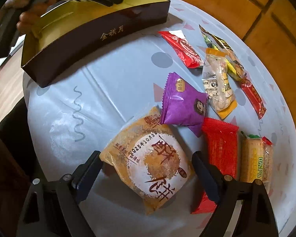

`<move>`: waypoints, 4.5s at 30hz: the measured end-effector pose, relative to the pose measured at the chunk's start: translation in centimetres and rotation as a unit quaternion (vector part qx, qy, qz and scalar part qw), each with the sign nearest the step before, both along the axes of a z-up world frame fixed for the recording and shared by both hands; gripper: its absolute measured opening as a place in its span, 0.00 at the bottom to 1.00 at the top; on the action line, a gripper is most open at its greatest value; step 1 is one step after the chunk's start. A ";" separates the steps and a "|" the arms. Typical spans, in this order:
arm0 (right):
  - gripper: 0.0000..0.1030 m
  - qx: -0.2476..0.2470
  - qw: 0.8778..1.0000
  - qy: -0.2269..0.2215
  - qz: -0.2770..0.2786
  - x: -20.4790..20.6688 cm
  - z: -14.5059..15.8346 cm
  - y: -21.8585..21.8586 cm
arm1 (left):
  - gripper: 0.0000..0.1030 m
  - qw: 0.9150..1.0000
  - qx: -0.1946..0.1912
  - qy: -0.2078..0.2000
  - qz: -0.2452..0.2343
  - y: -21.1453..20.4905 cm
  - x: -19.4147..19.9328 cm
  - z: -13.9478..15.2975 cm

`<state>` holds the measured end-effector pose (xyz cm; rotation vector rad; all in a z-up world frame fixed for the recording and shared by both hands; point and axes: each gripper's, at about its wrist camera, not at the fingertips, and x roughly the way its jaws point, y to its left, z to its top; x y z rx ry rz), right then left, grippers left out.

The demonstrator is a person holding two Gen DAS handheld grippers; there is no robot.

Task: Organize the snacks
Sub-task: 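Carry the stick packet into the tin with the left gripper while the right gripper grasps the round pastry bag, then release the stick packet in the tin with the left gripper while the right gripper drops the pastry bag in, then move both grippers back over the remaining snack packets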

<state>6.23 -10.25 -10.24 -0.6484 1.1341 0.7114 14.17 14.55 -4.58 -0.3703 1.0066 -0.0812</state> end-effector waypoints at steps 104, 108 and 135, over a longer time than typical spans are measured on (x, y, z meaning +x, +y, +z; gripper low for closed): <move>0.67 0.167 0.984 -0.047 -0.034 -3.5 5.8 15.7 | 0.38 0.979 0.142 -0.058 0.135 5.2 -16.4 3.4; 0.69 0.175 0.981 -0.072 -0.050 -4.0 6.7 14.0 | 0.38 0.980 0.146 -0.060 0.124 4.4 -16.4 3.6; 0.77 0.133 0.968 -0.151 -0.146 -1.9 8.3 1.4 | 0.39 0.982 0.168 -0.081 0.015 -2.0 -14.8 4.7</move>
